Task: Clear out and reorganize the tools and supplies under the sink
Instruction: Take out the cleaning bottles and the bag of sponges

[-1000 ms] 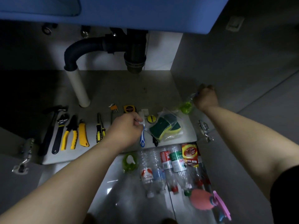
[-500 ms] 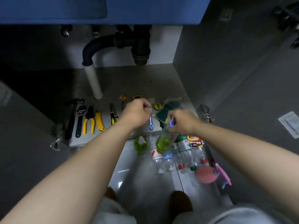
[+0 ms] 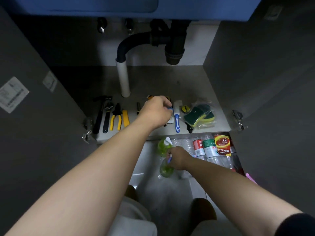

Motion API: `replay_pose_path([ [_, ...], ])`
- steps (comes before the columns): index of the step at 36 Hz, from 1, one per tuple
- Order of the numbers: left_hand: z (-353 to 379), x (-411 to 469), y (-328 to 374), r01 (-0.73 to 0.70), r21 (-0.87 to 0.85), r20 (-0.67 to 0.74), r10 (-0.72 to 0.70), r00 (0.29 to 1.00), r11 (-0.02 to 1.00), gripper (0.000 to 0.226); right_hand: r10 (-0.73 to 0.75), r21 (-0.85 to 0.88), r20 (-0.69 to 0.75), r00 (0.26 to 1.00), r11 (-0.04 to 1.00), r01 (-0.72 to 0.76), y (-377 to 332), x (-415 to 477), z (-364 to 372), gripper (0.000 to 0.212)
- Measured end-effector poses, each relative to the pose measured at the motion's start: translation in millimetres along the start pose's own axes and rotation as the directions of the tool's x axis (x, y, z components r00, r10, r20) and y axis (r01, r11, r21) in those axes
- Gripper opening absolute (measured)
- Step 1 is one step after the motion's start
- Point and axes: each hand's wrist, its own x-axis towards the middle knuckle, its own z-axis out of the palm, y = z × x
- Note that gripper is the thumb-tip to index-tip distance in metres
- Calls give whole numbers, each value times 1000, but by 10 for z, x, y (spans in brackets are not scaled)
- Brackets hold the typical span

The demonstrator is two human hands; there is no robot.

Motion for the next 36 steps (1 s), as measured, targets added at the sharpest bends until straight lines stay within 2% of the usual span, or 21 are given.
replay_pose_path([
  [9,-20,39,-48,-5,-12,15,5,1000,1000,11,55,66,-94,994,997,-49,41,129,159,20],
  [16,3,54,-70,8,-11,21,-8,1000,1000,9,52,152,22,998,987,-54,137,174,65,26],
  [20,49,59,-54,20,-2,54,-19,998,1000,14,126,320,115,985,934,-157,210,216,-200,22],
  [22,73,65,-49,25,3,67,-25,997,1000,16,181,388,22,983,905,-175,299,266,-371,14],
  [25,119,80,-63,36,9,71,-37,997,999,17,311,493,-159,937,847,-197,513,357,-638,15],
  [28,176,123,-106,44,43,60,-46,997,998,15,451,562,-272,850,791,-240,759,473,-927,28],
  [31,227,185,-137,31,51,66,-35,997,998,11,608,546,-301,735,742,-390,1013,608,-1166,73],
  [33,266,236,-147,22,46,67,-25,997,999,10,650,563,-284,705,709,-426,1149,703,-1268,95],
  [36,335,319,-143,34,38,73,-37,997,999,10,674,592,-246,697,674,-442,1313,878,-1363,106],
])
